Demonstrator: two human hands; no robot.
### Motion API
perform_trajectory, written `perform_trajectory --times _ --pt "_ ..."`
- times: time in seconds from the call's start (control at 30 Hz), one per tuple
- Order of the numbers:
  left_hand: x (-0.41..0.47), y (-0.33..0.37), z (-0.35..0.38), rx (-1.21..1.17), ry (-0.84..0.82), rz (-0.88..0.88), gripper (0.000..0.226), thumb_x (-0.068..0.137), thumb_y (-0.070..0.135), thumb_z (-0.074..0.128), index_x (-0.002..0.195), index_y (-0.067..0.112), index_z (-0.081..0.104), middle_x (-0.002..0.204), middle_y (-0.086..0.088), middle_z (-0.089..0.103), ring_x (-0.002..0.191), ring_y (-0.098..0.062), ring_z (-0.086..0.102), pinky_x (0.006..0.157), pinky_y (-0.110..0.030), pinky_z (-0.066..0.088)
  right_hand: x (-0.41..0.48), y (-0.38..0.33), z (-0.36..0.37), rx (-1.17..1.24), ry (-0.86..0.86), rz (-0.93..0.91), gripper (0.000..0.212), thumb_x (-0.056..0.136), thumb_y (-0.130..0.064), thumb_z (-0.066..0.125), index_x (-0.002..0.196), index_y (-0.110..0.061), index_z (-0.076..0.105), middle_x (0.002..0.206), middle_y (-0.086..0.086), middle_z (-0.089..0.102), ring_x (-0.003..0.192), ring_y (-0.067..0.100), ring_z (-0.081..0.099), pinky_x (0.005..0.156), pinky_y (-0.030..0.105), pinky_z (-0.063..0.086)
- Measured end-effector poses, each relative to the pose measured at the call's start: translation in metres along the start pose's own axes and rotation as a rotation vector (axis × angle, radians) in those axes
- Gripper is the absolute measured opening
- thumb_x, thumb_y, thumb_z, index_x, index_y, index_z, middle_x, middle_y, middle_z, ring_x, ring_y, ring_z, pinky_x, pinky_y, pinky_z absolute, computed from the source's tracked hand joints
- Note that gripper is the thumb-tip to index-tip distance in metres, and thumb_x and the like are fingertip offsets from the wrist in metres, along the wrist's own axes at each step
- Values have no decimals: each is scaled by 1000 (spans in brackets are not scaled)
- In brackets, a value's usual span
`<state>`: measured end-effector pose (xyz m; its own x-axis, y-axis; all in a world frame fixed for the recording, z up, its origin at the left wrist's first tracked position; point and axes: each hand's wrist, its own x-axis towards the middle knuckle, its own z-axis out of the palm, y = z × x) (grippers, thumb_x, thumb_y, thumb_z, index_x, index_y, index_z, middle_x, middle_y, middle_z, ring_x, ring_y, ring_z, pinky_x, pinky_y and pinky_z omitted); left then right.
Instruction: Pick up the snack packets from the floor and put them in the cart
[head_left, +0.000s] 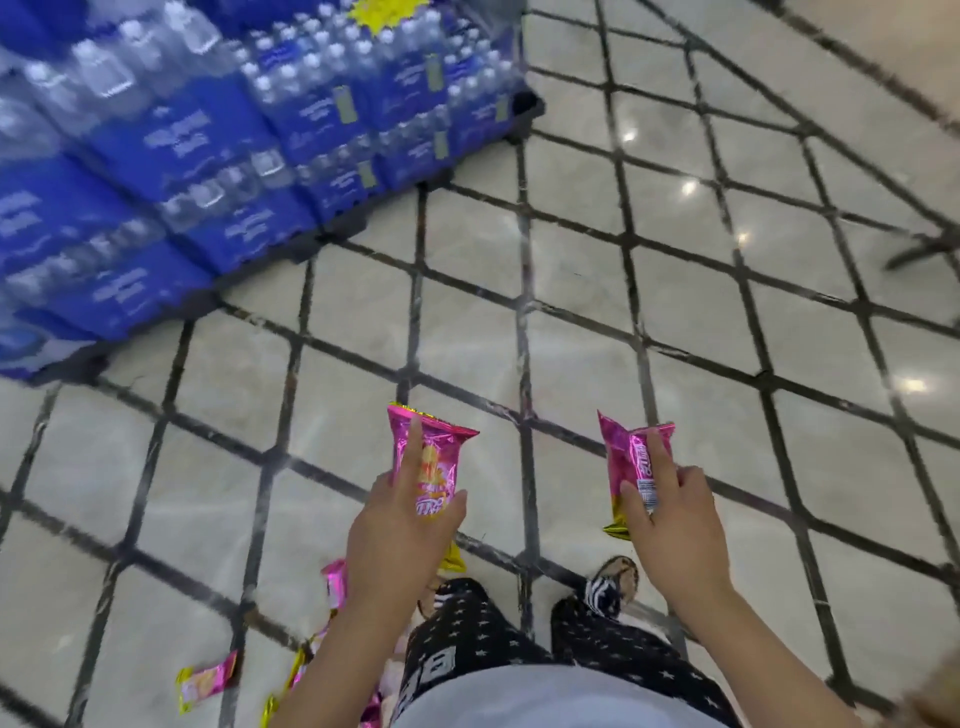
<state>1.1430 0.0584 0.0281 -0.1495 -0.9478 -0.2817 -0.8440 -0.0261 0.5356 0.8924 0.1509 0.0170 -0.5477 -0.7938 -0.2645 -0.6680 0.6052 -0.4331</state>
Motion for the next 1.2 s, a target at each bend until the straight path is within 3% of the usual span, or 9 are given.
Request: perform_trajectory --times 0.13,0.27,0.37,0.47,0.7,0.93,1.1,1.2 --pt "2 82 51 62 -79 132 90 87 62 55 135 68 -21 97 4 51 88 -21 57 72 -35 49 8 68 -43 57 47 94 64 98 -40 46 155 -31 18 112 6 43 97 24 49 67 31 38" --pt "2 179 113 95 -169 251 87 89 59 55 148 54 -8 98 5 49 88 -17 56 67 -30 41 19 140 -83 64 69 166 64 98 -44 44 154 -32 17 101 3 42 81 20 49 57 26 36" --pt "0 236 153 69 -220 359 87 89 59 56 150 52 -5 113 3 55 97 -17 57 69 -28 43 22 182 -106 41 83 233 64 97 -47 42 154 -31 17 94 2 40 73 16 45 53 23 31" --pt "-4 281 182 120 -278 448 88 88 62 53 144 58 -14 110 3 54 91 -13 54 66 -27 42 24 212 -124 109 136 326 64 96 -44 46 153 -30 22 92 2 40 72 18 44 53 24 30" --pt "21 357 217 159 -381 534 91 88 60 55 135 66 -22 100 7 51 82 -9 52 65 -25 42 62 248 -149 252 255 488 65 94 -43 51 152 -30 24 92 5 43 73 23 47 58 30 37" --pt "106 433 262 227 -466 624 92 88 59 56 149 53 -13 99 4 51 82 -12 53 65 -26 40 144 276 -183 197 292 597 66 95 -47 50 153 -30 23 99 5 45 78 21 52 57 26 40" --pt "184 514 281 283 -498 726 92 90 53 56 151 48 -13 97 3 46 78 -13 49 51 -19 30 217 285 -217 227 332 709 65 96 -46 48 153 -32 22 102 7 46 80 21 52 55 25 35" --pt "223 557 290 298 -540 784 92 91 52 55 147 52 -18 95 3 44 77 -14 50 53 -23 32 255 288 -238 262 385 766 65 96 -45 48 153 -34 20 104 6 45 78 19 50 50 16 29"
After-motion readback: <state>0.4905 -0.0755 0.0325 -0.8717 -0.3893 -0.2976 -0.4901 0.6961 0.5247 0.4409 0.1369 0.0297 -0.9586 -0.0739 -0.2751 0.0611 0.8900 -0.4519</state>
